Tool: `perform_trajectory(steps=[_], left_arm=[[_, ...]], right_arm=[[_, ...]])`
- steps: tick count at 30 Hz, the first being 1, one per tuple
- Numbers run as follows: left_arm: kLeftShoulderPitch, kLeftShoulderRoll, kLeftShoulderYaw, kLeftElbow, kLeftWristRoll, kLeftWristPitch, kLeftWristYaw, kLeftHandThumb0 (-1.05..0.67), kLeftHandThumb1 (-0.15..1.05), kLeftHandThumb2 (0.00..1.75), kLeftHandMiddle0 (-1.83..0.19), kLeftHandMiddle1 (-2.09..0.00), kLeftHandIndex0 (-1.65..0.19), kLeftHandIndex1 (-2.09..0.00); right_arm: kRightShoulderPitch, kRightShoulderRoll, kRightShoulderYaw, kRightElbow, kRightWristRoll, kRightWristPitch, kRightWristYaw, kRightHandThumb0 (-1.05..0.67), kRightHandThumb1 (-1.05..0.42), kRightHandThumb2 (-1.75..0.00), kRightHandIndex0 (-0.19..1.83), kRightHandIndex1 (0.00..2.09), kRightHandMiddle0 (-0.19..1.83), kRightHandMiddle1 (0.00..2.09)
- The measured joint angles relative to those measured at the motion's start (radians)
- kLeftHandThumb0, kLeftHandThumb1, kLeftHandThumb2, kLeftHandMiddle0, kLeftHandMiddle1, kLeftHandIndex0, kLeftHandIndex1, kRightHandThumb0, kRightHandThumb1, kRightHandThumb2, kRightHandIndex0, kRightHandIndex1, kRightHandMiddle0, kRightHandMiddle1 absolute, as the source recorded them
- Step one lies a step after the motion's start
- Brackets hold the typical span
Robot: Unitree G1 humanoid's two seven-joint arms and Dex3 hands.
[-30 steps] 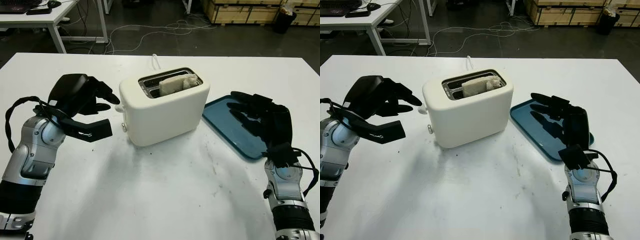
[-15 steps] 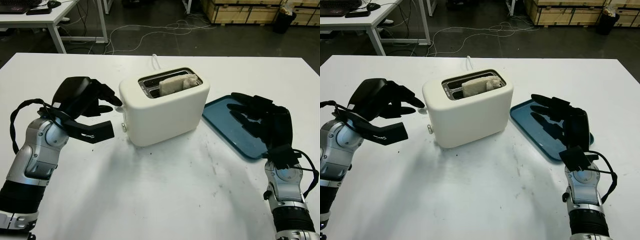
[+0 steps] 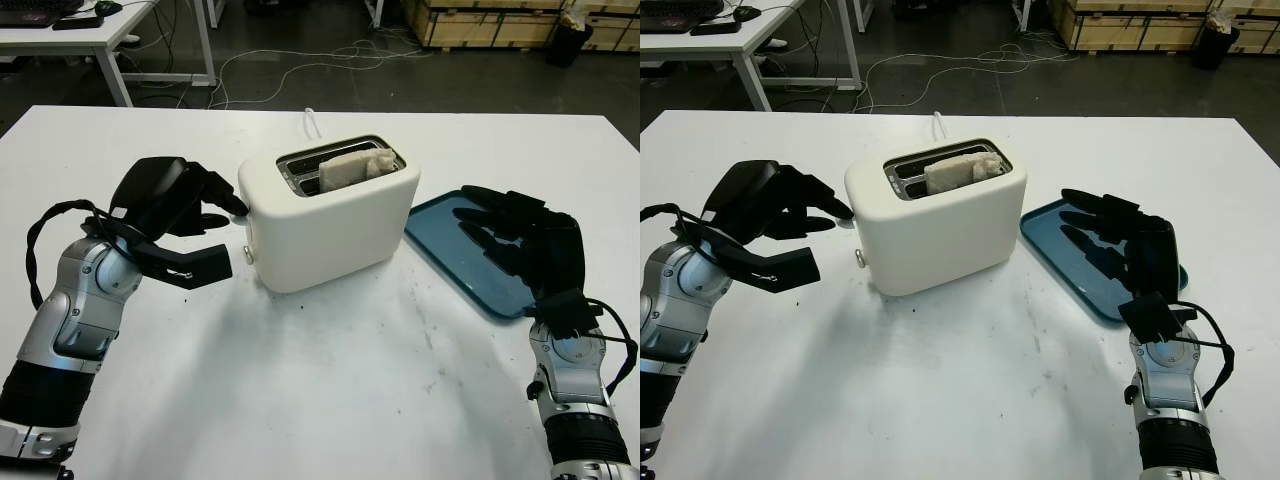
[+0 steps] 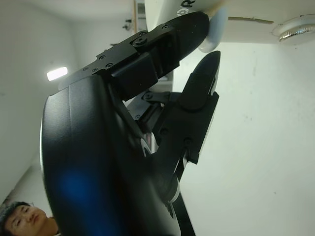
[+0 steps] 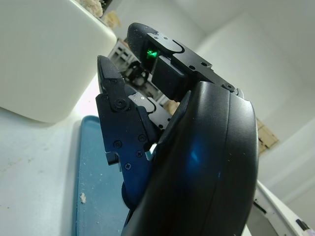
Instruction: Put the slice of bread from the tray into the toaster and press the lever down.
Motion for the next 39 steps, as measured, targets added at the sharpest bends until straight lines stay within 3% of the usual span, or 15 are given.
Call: perform_trajectory(steps=[10, 27, 33, 36, 39], left_arm=[[0.001, -0.008, -0.001, 0.024, -0.004, -0.011, 0.015, -0.1, 0.75, 0.0, -0.95, -1.24, -1.35, -0.01], [0.005, -0.025, -0.001, 0.031, -0.008, 0.001, 0.02, -0.08, 0.77, 0.0, -0.94, -1.22, -1.32, 0.0], [0.028, -0.096, -0.001, 0.074, -0.027, 0.037, 0.071, -0.01, 0.81, 0.02, -0.87, -1.22, -1.28, 0.0], [0.05, -0.183, -0.009, 0.147, -0.045, 0.056, 0.151, -0.04, 0.87, 0.02, -0.8, -1.31, -1.23, 0.0], [0.057, -0.267, -0.023, 0.24, -0.044, 0.087, 0.265, -0.11, 0.91, 0.05, -0.81, -1.19, -1.18, 0.0]], right_arm=[[0.005, 0.0, 0.0, 0.0, 0.001, 0.0, -0.001, -0.24, -0.9, 0.0, 1.11, 0.01, 0.97, 0.0], [0.008, 0.0, 0.0, 0.0, 0.003, -0.002, 0.004, -0.25, -0.91, 0.0, 1.13, 0.01, 0.97, 0.0], [0.008, 0.0, -0.005, 0.003, 0.01, -0.016, 0.014, -0.26, -0.91, 0.0, 1.14, 0.01, 0.97, 0.0], [0.009, 0.0, -0.008, 0.012, 0.01, -0.032, 0.015, -0.28, -0.91, 0.0, 1.14, 0.02, 0.97, 0.0], [0.01, 0.0, -0.009, 0.017, 0.01, -0.032, 0.015, -0.29, -0.92, 0.0, 1.14, 0.01, 0.97, 0.0]])
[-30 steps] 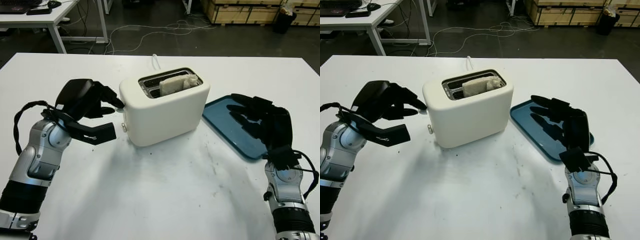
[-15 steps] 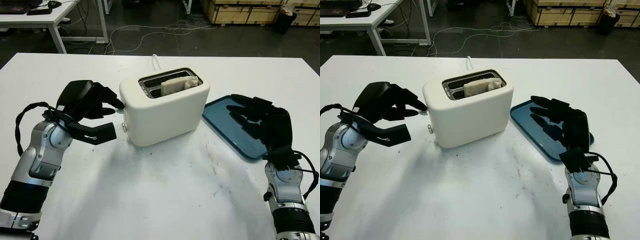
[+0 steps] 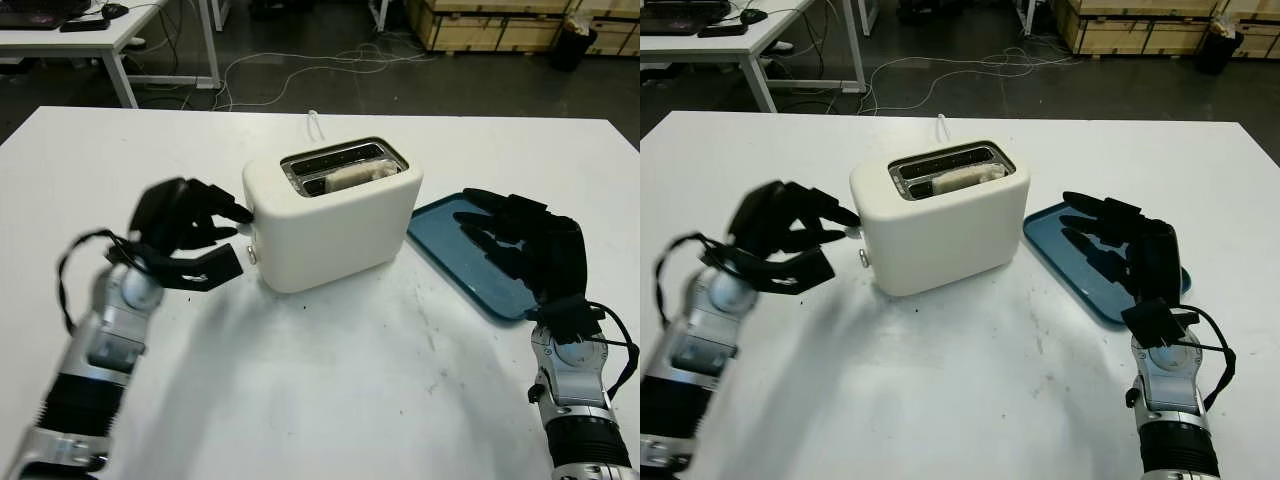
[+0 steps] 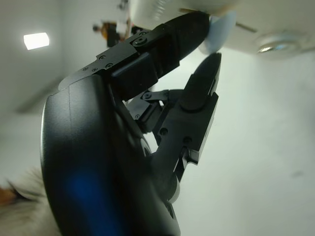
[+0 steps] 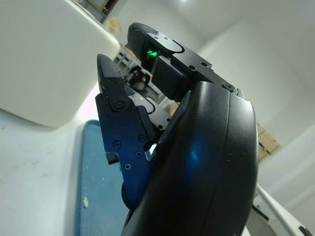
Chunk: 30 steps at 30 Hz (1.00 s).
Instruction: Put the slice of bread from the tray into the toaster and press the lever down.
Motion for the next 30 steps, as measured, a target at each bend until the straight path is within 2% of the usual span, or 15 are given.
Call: perform_trajectory(steps=[4, 13, 17, 25, 30], left_arm=[[0.001, -0.067, -0.023, 0.111, 0.002, 0.003, 0.144, -0.13, 0.92, 0.13, -0.81, -1.12, -1.12, 0.0], [0.005, -0.07, -0.036, 0.096, 0.0, 0.024, 0.155, -0.08, 0.92, 0.08, -0.76, -1.1, -1.12, 0.0], [0.007, -0.064, -0.047, 0.081, 0.001, 0.046, 0.155, -0.12, 0.92, 0.1, -0.77, -1.1, -1.1, 0.0], [0.007, -0.005, -0.103, 0.042, 0.014, 0.067, 0.154, -0.1, 0.91, 0.05, -0.8, -1.09, -1.14, -0.02], [0.009, 0.07, -0.173, -0.036, 0.116, 0.067, 0.144, -0.09, 0.85, 0.0, -0.83, -1.22, -1.19, -0.04]], right_arm=[[0.001, 0.0, 0.0, 0.002, -0.002, -0.012, 0.0, -0.3, -0.92, 0.0, 1.13, 0.01, 0.98, 0.0], [0.006, 0.0, -0.001, 0.0, -0.002, -0.012, 0.0, -0.28, -0.92, -0.01, 1.13, 0.01, 0.98, 0.0], [0.006, 0.0, -0.001, 0.0, 0.0, -0.012, 0.006, -0.29, -0.92, -0.01, 1.14, 0.01, 0.98, 0.0], [0.005, 0.0, -0.001, 0.0, 0.0, -0.013, 0.007, -0.3, -0.92, -0.02, 1.15, 0.01, 0.98, 0.0], [0.005, 0.0, -0.001, -0.001, 0.001, -0.013, 0.007, -0.31, -0.92, -0.02, 1.15, 0.01, 0.98, 0.0]])
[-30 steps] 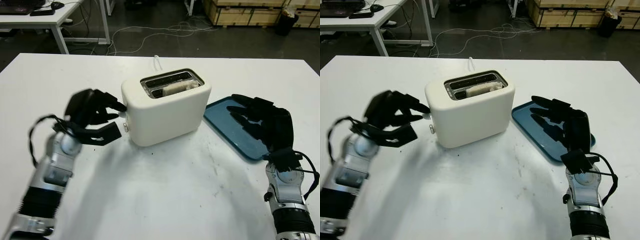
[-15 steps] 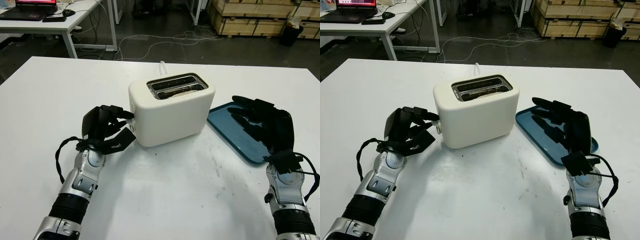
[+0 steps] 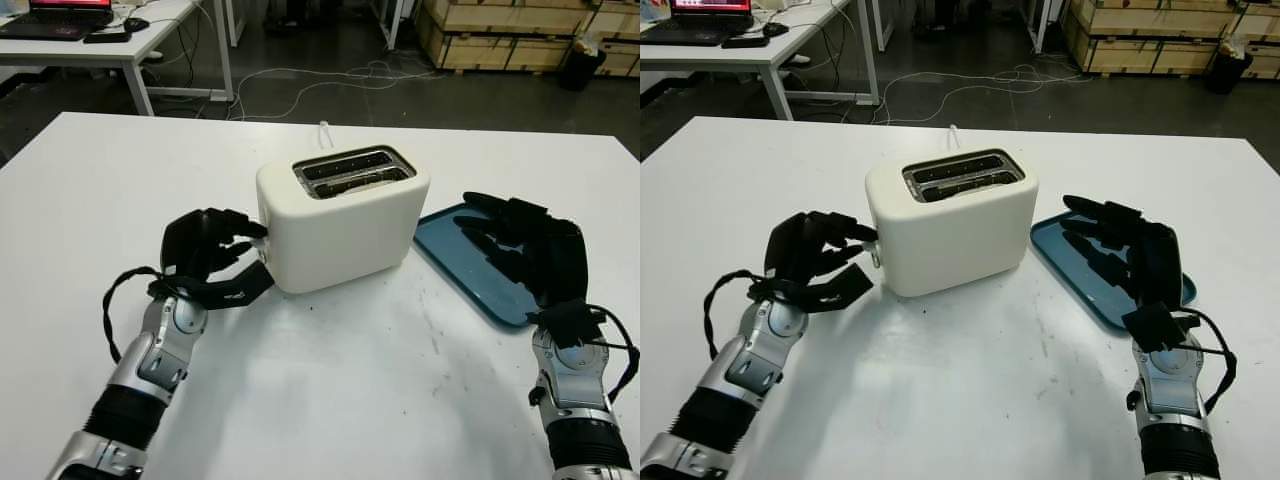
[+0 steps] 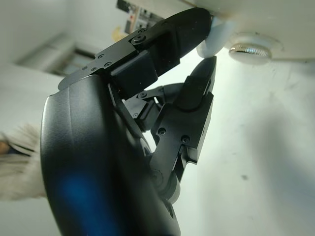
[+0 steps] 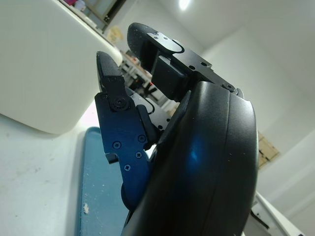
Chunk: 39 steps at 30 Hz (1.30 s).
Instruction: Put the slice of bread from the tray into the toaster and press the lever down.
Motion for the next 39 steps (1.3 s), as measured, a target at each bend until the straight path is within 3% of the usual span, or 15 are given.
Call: perform_trajectory(steps=[3, 9, 14, 24, 29, 33, 39], left_arm=[[0.015, 0.027, -0.012, -0.036, 0.009, 0.002, -0.023, -0.09, 0.85, 0.01, -0.78, -1.33, -1.19, -0.04], [0.019, 0.053, -0.026, -0.095, 0.035, 0.045, -0.095, -0.13, 0.86, 0.01, -0.84, -1.03, -1.17, -0.01], [0.019, 0.053, -0.038, -0.126, 0.041, 0.098, -0.129, -0.14, 0.88, 0.01, -0.82, -1.0, -1.15, -0.01], [-0.002, 0.06, -0.046, -0.099, 0.039, 0.088, -0.135, -0.12, 0.9, 0.01, -0.8, -1.0, -1.15, 0.0], [-0.072, 0.015, -0.047, -0.005, 0.043, 0.101, -0.134, -0.06, 0.92, 0.01, -0.72, -1.06, -1.08, 0.0], [-0.157, -0.046, -0.047, 0.094, 0.074, 0.164, -0.116, -0.03, 0.87, 0.0, -0.72, -0.86, -1.07, -0.02], [-0.23, -0.078, -0.048, 0.194, 0.087, 0.202, -0.116, -0.02, 0.88, 0.01, -0.75, -0.8, -1.11, -0.03]], right_arm=[[0.0, 0.0, -0.002, 0.0, 0.0, 0.0, 0.0, -0.3, -0.92, -0.02, 1.13, 0.01, 0.98, 0.0], [0.0, 0.0, -0.01, -0.004, -0.002, 0.0, -0.001, -0.3, -0.92, -0.02, 1.13, 0.0, 0.98, 0.0], [0.0, -0.001, -0.012, -0.004, -0.002, 0.0, -0.001, -0.32, -0.92, -0.02, 1.14, 0.0, 0.98, 0.0], [0.0, -0.01, -0.024, -0.004, -0.003, -0.011, -0.001, -0.36, -0.92, -0.03, 1.13, 0.0, 0.99, 0.0], [0.003, -0.017, -0.03, -0.004, -0.003, -0.011, 0.001, -0.33, -0.92, -0.02, 1.14, 0.01, 0.99, 0.0], [0.004, -0.019, -0.03, -0.004, -0.003, -0.011, 0.004, -0.32, -0.92, -0.02, 1.14, 0.01, 0.99, 0.0], [0.005, -0.027, -0.03, -0.002, -0.003, -0.011, 0.02, -0.32, -0.92, -0.02, 1.15, 0.01, 0.99, 0.0]])
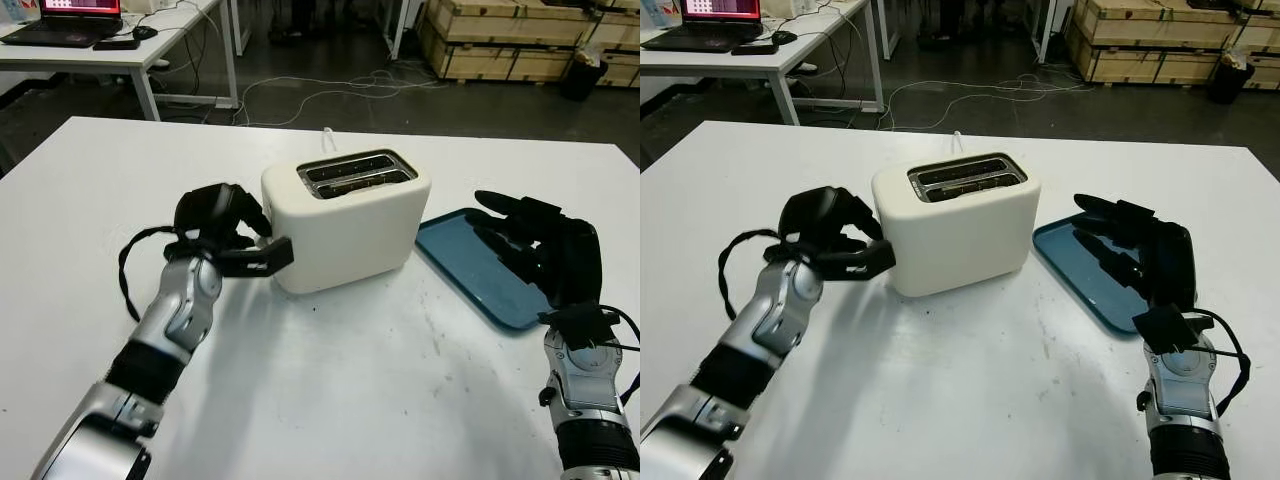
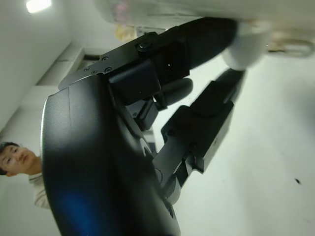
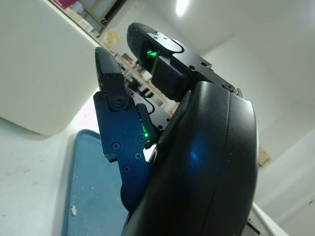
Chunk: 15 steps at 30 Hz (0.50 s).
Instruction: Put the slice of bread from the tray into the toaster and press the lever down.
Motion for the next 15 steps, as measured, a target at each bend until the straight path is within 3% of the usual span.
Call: perform_trajectory(steps=[11, 15], left_arm=[[-0.049, -0.01, -0.037, 0.065, 0.007, 0.031, -0.006, -0.06, 0.87, 0.0, -0.76, -0.81, -1.09, -0.02], [-0.026, -0.002, -0.048, -0.048, 0.04, 0.117, -0.054, -0.07, 0.89, 0.01, -0.77, -1.09, -1.11, -0.02]], right_arm=[[0.002, -0.001, 0.0, -0.002, -0.007, 0.0, 0.001, -0.35, -0.92, -0.03, 1.14, 0.0, 0.99, 0.0], [0.005, -0.001, 0.0, -0.002, -0.007, 0.0, 0.001, -0.35, -0.92, -0.03, 1.13, 0.0, 0.98, 0.0]])
